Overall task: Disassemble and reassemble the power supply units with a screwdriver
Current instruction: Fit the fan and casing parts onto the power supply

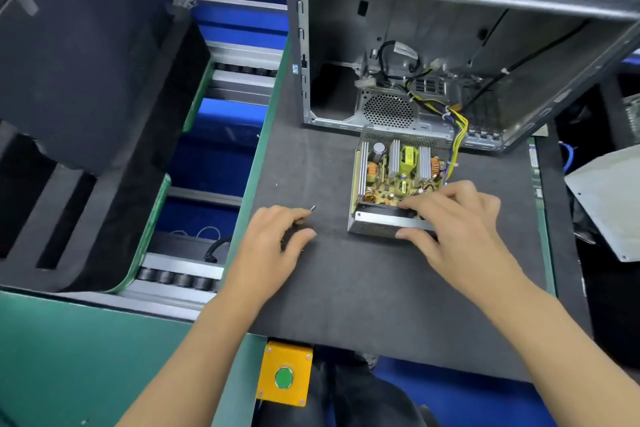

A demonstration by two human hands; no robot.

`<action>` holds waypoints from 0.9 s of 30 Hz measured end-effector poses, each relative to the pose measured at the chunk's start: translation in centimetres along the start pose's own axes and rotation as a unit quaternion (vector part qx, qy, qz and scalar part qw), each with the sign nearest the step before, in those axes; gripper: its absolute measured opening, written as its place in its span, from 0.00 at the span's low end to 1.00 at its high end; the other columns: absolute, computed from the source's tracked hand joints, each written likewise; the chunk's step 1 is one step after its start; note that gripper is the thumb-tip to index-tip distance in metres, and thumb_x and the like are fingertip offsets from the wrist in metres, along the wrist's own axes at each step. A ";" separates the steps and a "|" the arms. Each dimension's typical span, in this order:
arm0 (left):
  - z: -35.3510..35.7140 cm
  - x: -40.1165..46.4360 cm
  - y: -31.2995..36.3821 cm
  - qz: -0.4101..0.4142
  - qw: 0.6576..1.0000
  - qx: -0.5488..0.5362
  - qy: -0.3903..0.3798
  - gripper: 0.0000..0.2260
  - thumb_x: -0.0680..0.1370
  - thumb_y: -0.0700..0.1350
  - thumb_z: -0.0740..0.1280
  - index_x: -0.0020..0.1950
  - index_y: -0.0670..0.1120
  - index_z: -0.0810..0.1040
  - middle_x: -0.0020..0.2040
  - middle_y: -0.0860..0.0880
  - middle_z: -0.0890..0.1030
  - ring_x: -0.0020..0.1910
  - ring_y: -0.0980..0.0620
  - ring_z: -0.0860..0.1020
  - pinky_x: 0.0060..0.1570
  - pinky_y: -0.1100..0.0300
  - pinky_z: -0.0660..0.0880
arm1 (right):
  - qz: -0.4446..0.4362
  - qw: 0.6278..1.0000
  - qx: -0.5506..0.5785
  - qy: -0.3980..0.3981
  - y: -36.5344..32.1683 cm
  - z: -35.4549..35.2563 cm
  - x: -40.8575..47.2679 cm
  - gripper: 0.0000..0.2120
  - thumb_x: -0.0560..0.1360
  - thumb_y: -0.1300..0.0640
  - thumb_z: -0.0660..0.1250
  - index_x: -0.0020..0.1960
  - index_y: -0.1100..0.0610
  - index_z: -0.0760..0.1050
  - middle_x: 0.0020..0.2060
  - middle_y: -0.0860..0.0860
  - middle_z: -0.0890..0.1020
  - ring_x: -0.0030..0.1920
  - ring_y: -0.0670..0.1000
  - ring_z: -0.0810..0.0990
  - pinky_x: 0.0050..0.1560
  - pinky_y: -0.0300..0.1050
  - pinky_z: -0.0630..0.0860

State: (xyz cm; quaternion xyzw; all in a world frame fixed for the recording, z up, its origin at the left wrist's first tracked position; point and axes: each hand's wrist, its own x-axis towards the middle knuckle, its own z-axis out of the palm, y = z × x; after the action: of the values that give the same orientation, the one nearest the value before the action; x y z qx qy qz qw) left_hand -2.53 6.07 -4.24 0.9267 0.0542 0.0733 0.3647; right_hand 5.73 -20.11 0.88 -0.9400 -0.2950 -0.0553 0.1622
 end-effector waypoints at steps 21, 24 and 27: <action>0.8 6.2 6.0 0.104 0.971 0.022 -0.216 0.20 0.77 0.46 0.73 0.68 0.51 0.78 0.59 0.51 0.80 0.57 0.50 0.77 0.57 0.58 0.72 | -0.124 0.985 0.087 0.077 -2.9 1.6 -5.7 0.06 0.78 0.56 0.69 0.50 0.59 0.80 0.45 0.52 0.78 0.44 0.55 0.76 0.47 0.49 0.75; 0.3 7.3 7.0 0.131 0.951 0.071 -0.270 0.20 0.77 0.47 0.72 0.69 0.52 0.77 0.59 0.51 0.79 0.57 0.49 0.77 0.57 0.55 0.73 | -0.184 0.982 0.046 -0.025 -6.5 5.8 -5.6 0.12 0.75 0.66 0.67 0.57 0.61 0.81 0.51 0.56 0.81 0.48 0.57 0.79 0.48 0.50 0.77; -1.1 9.4 7.8 0.103 0.930 0.091 -0.340 0.20 0.75 0.52 0.74 0.67 0.53 0.80 0.59 0.52 0.82 0.57 0.50 0.78 0.60 0.52 0.74 | -0.077 0.993 0.085 -0.030 -8.9 8.0 -2.6 0.18 0.71 0.71 0.61 0.60 0.66 0.79 0.55 0.62 0.81 0.52 0.62 0.81 0.52 0.55 0.79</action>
State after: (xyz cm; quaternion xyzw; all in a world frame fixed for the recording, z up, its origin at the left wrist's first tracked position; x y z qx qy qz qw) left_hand 6.92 2.56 2.81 0.9258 -0.1625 -0.2143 0.2657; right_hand -1.41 -11.95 -4.74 -0.8986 -0.3748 -0.0139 0.2275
